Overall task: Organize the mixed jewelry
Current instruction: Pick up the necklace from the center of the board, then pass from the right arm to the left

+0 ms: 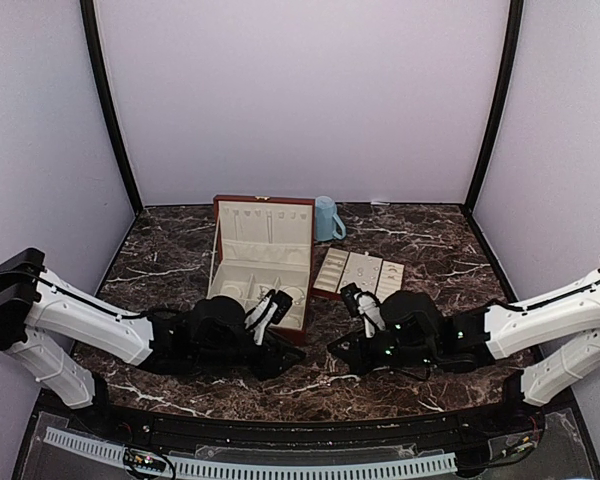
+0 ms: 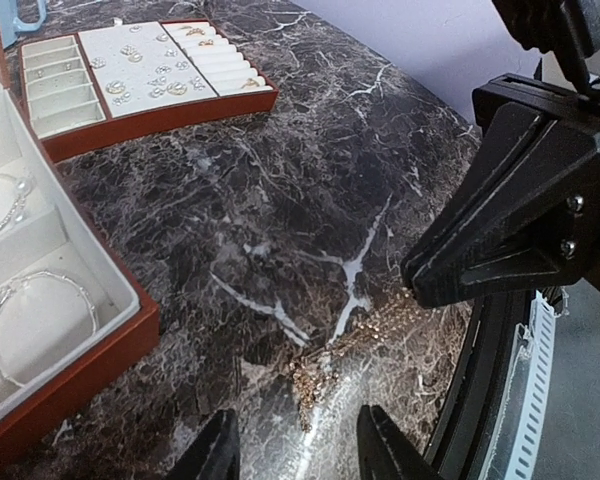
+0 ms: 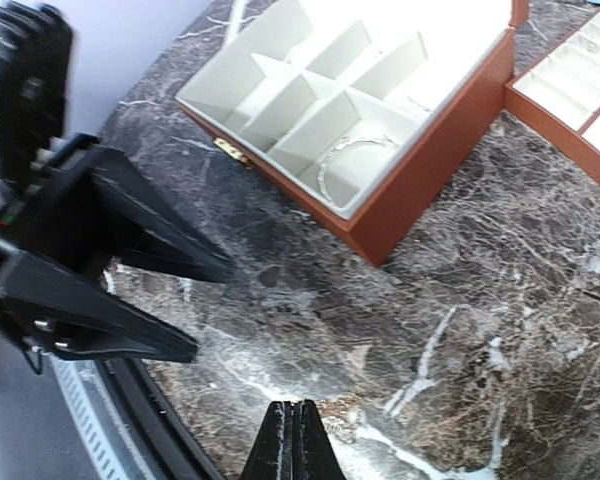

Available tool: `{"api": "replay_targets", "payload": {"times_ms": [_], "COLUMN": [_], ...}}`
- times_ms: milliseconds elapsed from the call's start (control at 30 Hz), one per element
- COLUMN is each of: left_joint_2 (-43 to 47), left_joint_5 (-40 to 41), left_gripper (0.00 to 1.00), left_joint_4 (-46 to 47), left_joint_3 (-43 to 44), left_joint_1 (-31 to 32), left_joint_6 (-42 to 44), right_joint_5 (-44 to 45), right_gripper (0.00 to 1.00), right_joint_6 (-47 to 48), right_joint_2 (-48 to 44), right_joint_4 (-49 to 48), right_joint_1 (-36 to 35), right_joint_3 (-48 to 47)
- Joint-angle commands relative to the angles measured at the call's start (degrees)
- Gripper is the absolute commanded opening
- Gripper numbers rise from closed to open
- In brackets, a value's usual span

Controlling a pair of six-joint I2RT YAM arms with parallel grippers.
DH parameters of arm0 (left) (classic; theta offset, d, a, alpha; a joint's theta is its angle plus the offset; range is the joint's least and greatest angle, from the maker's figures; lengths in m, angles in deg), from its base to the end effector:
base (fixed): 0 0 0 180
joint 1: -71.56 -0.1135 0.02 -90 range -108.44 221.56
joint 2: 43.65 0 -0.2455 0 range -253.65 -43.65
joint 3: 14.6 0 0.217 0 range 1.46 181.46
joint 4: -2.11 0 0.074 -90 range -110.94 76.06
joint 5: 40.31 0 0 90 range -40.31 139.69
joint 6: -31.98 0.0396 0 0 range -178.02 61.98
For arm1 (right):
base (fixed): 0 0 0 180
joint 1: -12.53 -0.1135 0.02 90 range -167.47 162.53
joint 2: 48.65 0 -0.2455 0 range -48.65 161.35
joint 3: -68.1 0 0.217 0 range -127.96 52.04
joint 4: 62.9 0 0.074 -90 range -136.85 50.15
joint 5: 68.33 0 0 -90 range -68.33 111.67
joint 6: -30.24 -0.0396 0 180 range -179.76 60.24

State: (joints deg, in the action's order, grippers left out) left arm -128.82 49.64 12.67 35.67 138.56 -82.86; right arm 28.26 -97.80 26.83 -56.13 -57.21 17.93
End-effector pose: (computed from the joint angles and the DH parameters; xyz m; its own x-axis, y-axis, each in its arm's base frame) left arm 0.1097 -0.2585 0.1872 -0.5330 0.1805 -0.8267 0.7680 0.5133 -0.3831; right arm 0.0911 0.2336 0.1982 -0.6984 -0.1242 -0.7049 -0.5941 0.6498 0.4741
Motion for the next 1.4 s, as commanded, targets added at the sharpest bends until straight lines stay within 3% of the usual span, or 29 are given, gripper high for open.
{"api": "replay_targets", "payload": {"times_ms": [0, 200, 467, 1367], "left_joint_2": [-2.4, -4.98, -6.9, -8.76], "left_joint_5": [-2.92, -4.15, -6.55, -5.22], "left_gripper": [0.43, 0.44, 0.45, 0.42], "left_joint_4": [12.23, 21.19, 24.67, 27.39], "left_joint_3": [-1.95, -3.23, -2.71, -1.4], "left_joint_1": [-0.29, -0.23, -0.21, -0.21], "left_joint_6": [2.72, 4.34, 5.65, 5.61], "right_joint_5": [-3.25, -4.61, -5.37, -6.41], "right_gripper": [0.0, 0.0, 0.0, 0.0], "right_joint_6": [-1.37, -2.19, -2.62, -3.25], "right_joint_2": [-2.59, -4.23, -5.43, -5.35], "right_joint_4": [-6.55, -7.89, -8.04, -8.98], "right_joint_1": [0.57, 1.07, 1.27, 1.44], "right_joint_3": [1.35, 2.24, 2.42, 2.73]}}
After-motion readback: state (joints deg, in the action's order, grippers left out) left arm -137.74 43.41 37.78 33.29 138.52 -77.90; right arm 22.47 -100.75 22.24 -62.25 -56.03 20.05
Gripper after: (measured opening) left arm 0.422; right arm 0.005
